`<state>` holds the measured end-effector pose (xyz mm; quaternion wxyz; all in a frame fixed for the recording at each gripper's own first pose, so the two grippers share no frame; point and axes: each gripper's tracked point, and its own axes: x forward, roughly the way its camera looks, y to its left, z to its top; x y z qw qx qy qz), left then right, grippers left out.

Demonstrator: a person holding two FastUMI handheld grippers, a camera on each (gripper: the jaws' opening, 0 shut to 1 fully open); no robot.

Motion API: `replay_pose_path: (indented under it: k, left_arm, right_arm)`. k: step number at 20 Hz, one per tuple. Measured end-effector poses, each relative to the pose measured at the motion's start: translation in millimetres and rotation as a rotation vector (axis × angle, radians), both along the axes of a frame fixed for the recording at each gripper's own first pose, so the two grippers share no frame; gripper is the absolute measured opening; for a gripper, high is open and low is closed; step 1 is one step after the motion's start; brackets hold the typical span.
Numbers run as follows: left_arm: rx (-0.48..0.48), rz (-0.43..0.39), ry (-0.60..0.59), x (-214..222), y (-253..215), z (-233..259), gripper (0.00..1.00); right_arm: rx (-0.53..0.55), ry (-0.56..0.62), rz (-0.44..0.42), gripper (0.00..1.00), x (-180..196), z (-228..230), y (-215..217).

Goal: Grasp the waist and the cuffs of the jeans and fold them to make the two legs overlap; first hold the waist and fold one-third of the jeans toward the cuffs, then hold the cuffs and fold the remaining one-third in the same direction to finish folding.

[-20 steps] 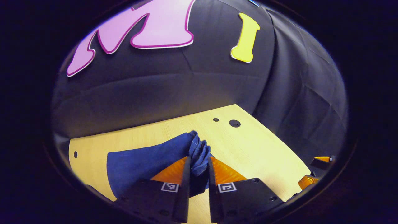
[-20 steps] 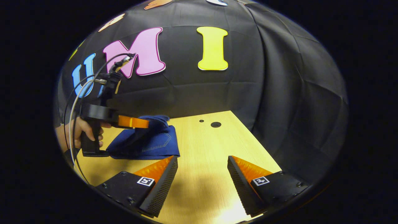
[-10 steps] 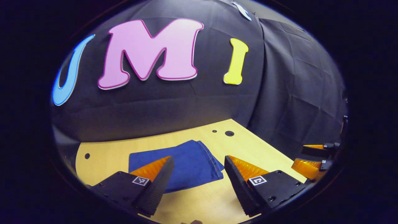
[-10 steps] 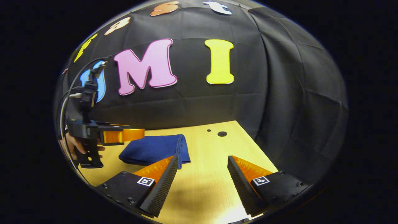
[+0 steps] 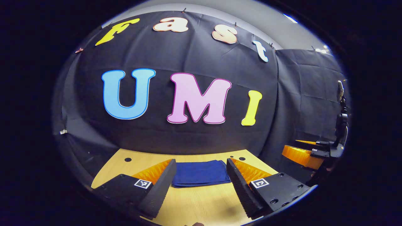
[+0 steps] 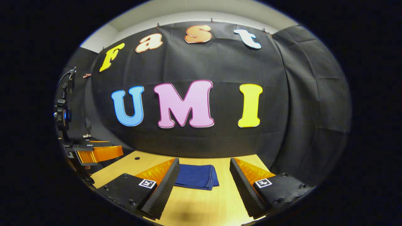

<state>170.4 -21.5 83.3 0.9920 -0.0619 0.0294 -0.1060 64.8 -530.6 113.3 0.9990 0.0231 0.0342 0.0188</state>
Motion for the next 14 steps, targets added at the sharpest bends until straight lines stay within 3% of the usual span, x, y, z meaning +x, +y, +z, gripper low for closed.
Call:
replay_pose_path:
  k: [8, 14]
  left_arm:
    - [0.017, 0.105, -0.082, -74.1, 56.0, 37.5, 0.99]
    - [0.017, 0.149, -0.106, -90.8, 66.6, 36.4, 0.98]
  right_arm:
    - [-0.041, -0.109, -0.017, 0.97, -68.1, 47.2, 11.0]
    - [-0.065, -0.097, -0.015, 0.97, -75.9, 40.3, -5.0]
